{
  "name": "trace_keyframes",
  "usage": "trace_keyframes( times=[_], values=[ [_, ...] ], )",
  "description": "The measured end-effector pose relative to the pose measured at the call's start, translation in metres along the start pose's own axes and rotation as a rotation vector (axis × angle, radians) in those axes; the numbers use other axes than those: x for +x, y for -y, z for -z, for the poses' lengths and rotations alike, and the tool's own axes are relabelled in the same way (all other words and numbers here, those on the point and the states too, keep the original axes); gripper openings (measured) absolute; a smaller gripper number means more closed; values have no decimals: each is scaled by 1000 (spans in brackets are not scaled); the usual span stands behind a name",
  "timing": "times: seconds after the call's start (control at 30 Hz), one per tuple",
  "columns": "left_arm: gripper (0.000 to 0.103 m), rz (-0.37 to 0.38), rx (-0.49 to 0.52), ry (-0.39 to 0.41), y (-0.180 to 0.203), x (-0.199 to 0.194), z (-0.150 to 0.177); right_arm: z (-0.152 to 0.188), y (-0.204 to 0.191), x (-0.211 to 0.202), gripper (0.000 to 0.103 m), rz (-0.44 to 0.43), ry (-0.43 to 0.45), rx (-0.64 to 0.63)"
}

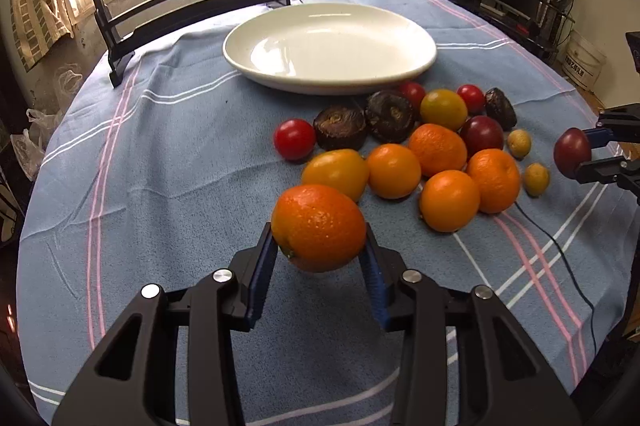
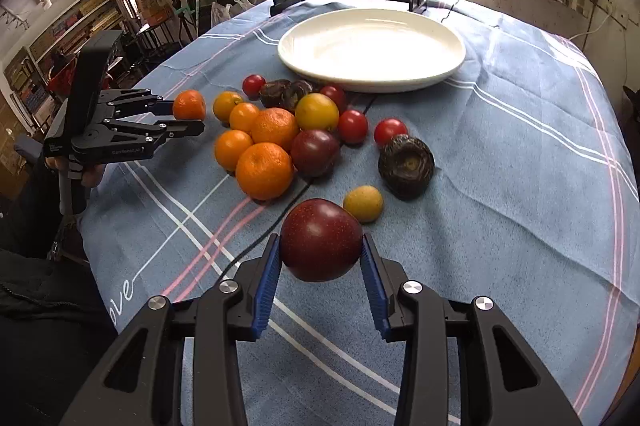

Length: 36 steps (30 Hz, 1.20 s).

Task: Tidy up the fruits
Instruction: 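Grasp an orange with the left tool while the right tool grasps a red plum, then carry both fruits over the white plate and open both tools to release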

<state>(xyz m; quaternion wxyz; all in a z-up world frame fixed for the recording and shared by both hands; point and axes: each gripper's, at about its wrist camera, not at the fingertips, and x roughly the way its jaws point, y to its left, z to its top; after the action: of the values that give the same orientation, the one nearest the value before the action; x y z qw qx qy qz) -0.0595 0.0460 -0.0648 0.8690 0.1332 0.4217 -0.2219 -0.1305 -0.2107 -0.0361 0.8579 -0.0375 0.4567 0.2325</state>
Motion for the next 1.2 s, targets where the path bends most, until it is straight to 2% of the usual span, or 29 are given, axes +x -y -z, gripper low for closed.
trace_keyframes(
  times=[0.13, 0.27, 0.4, 0.57, 0.7, 0.87, 1.2],
  values=[
    [40, -10, 15, 67, 3, -20, -25, -28, -4, -7, 40, 12, 47, -42],
    [40, -49, -5, 128, 7, -24, -73, -72, -2, -9, 40, 27, 117, -63],
    [40, -105, -51, 148, 8, -9, -120, -118, 8, 0, 40, 40, 168, -55],
    [40, -180, -71, 140, 8, 24, -157, -161, 29, 34, 40, 64, 144, -15],
    [40, -222, -85, 105, 1, 54, -169, -182, 44, 68, 40, 78, 100, 12],
    [40, -245, -102, 60, -11, 84, -169, -197, 54, 102, 40, 82, 56, 25],
    [40, -248, -109, 17, -18, 107, -169, -207, 56, 130, 40, 91, 29, 24]
  ],
)
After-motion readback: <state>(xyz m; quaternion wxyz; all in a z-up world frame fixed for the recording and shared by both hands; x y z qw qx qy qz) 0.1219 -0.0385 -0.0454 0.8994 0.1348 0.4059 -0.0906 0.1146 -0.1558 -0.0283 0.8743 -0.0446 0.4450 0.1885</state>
